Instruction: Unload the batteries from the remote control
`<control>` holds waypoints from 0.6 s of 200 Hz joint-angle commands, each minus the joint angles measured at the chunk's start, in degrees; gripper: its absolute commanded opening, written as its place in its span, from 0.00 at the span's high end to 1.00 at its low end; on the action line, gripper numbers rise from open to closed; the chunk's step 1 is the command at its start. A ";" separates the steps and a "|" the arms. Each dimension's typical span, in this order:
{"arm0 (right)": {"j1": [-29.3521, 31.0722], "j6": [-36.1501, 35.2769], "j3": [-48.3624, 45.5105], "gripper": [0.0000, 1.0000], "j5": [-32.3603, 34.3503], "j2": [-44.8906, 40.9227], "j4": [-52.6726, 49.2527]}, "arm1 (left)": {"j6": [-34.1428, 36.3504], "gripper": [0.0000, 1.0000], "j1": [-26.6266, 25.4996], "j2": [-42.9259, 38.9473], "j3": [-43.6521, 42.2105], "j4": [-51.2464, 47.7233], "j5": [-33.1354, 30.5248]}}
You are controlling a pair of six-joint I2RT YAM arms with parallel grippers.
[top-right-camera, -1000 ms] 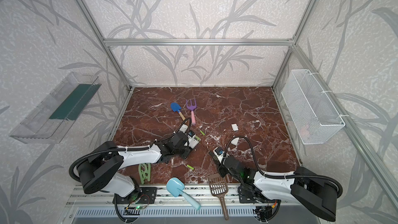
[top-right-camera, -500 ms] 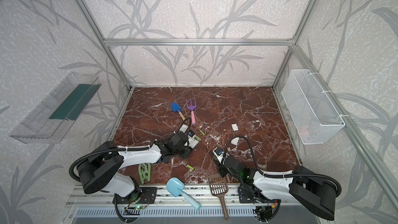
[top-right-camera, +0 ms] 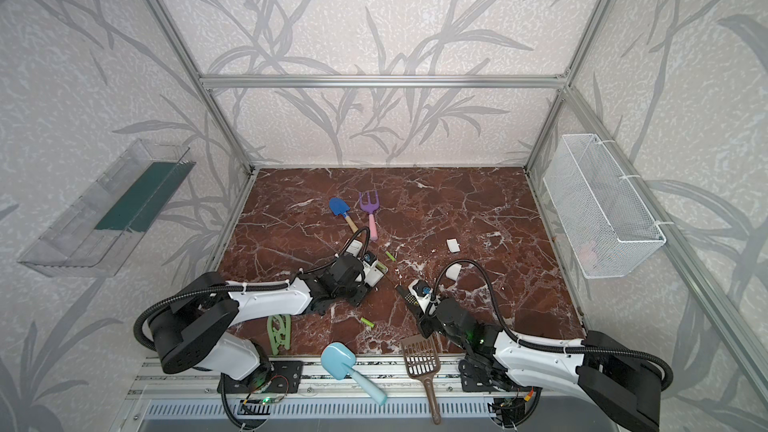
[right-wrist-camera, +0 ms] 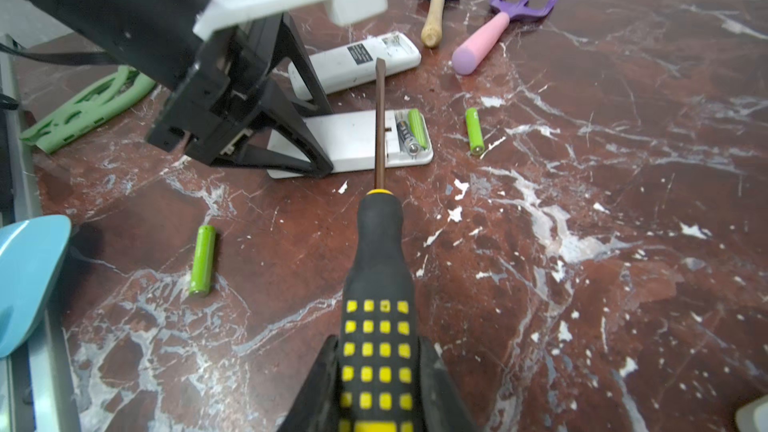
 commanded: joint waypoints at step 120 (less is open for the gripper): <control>0.23 4.22 5.45 1.00 -1.05 6.27 -8.72 | -0.48 0.72 -1.41 3.51 -3.31 -4.37 8.87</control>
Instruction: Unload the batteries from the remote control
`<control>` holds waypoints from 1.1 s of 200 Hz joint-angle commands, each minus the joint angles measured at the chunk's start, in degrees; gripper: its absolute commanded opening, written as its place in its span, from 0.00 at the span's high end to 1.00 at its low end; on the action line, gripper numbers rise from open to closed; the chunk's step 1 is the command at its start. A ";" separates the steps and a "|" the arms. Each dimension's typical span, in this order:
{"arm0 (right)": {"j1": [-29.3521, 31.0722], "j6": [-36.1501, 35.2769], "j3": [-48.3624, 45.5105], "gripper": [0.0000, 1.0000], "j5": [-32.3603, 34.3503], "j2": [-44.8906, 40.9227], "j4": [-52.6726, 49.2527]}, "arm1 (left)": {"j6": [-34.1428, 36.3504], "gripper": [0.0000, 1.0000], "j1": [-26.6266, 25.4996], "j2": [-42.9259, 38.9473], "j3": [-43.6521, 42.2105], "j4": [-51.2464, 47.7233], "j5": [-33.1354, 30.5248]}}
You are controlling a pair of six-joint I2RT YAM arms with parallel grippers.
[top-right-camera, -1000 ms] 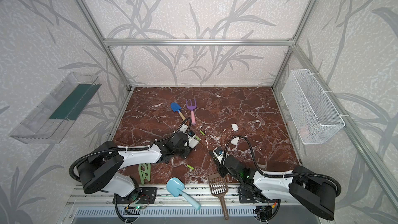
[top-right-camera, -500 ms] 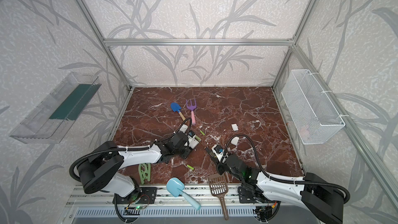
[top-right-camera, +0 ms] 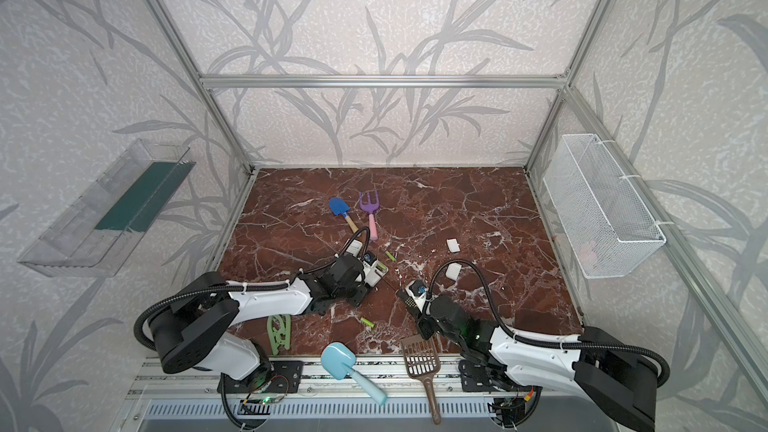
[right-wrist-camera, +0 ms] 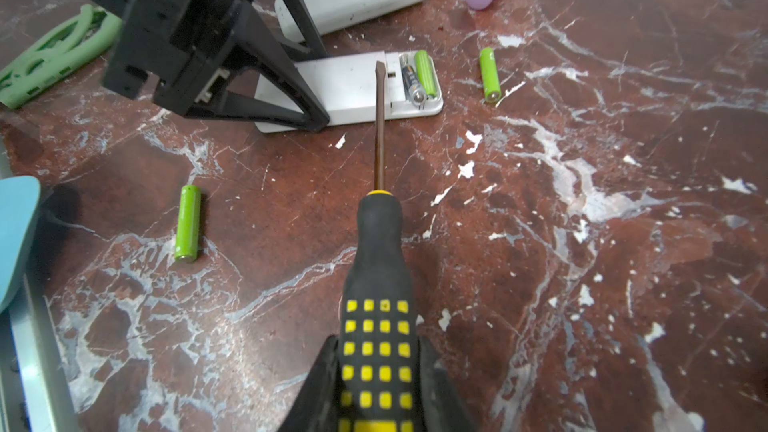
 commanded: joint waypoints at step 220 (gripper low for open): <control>-0.56 0.21 5.63 1.00 7.78 3.13 -1.09 | -1.26 0.72 -1.41 0.84 -1.66 -8.33 6.25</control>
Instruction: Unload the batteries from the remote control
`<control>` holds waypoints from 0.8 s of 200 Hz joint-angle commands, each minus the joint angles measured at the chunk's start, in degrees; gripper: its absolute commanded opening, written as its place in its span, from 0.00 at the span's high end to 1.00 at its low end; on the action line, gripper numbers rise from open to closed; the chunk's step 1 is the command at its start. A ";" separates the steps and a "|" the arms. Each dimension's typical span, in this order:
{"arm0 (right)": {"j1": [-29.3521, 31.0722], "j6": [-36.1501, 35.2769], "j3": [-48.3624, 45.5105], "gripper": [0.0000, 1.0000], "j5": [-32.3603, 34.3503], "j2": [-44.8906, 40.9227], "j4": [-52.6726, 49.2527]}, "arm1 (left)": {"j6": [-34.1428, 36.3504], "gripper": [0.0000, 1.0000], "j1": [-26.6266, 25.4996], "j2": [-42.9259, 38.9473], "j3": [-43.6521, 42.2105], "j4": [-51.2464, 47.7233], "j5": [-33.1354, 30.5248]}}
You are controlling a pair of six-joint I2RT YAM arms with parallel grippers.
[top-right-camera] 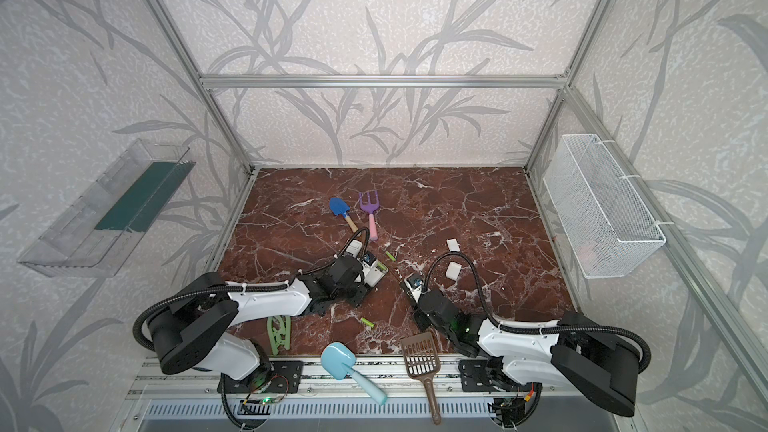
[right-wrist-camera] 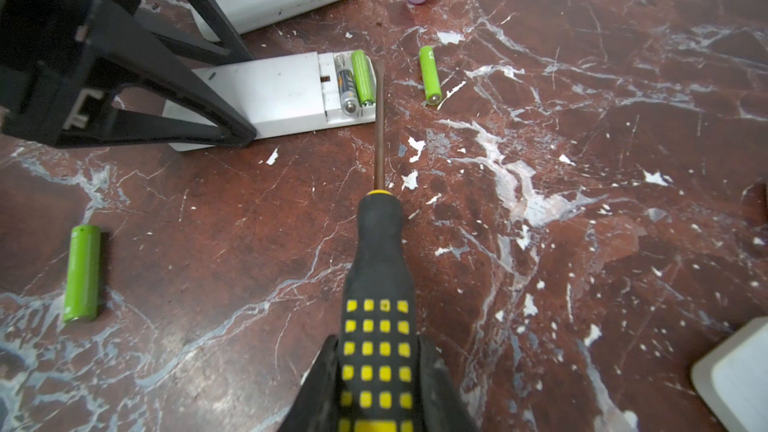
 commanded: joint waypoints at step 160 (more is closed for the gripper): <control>-0.19 6.48 14.72 1.00 -9.68 -3.50 -31.36 | -1.28 0.72 -2.11 -0.82 -1.67 -8.41 -0.31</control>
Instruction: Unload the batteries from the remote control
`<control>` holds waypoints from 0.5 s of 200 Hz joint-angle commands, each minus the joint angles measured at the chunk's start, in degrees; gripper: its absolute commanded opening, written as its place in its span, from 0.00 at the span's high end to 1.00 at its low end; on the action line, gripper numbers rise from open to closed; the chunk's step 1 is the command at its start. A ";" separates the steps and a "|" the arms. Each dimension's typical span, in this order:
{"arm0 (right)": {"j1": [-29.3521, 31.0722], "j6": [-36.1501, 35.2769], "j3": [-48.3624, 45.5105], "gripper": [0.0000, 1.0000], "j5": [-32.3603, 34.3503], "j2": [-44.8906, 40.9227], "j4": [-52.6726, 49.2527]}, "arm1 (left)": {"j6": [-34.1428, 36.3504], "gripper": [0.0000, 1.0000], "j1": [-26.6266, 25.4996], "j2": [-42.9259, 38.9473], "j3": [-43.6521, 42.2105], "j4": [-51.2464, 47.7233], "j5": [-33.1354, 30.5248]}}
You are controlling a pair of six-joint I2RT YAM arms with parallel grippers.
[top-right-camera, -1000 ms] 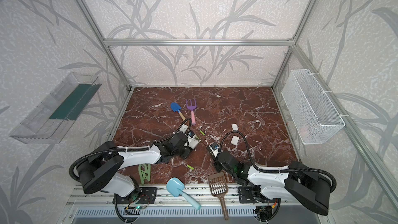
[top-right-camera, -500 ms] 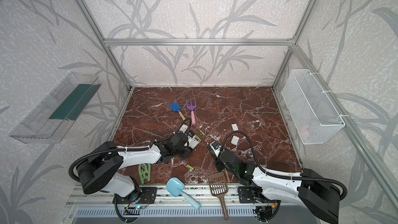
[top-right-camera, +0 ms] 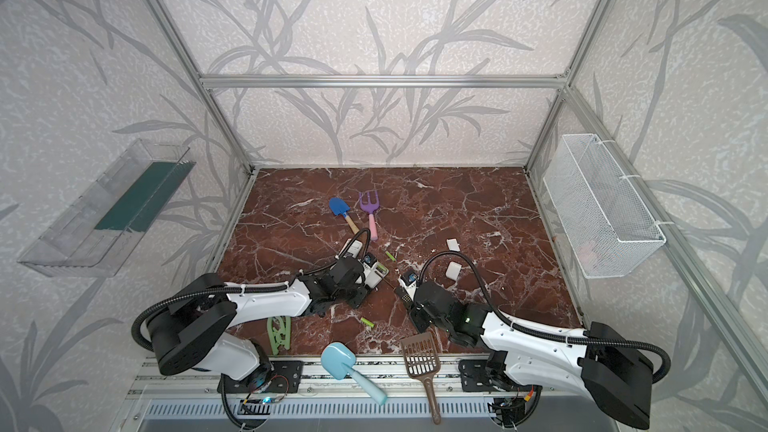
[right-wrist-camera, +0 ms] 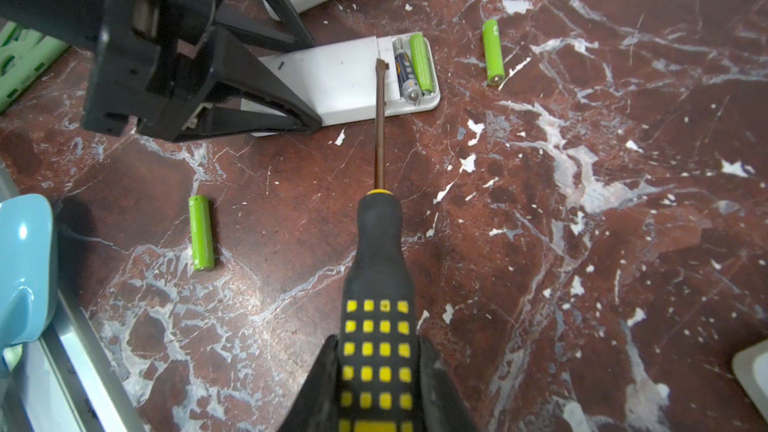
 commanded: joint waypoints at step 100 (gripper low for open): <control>-1.11 4.69 9.67 1.00 -2.17 0.75 -19.32 | -2.28 0.72 -2.22 -2.75 -2.21 -6.83 -7.77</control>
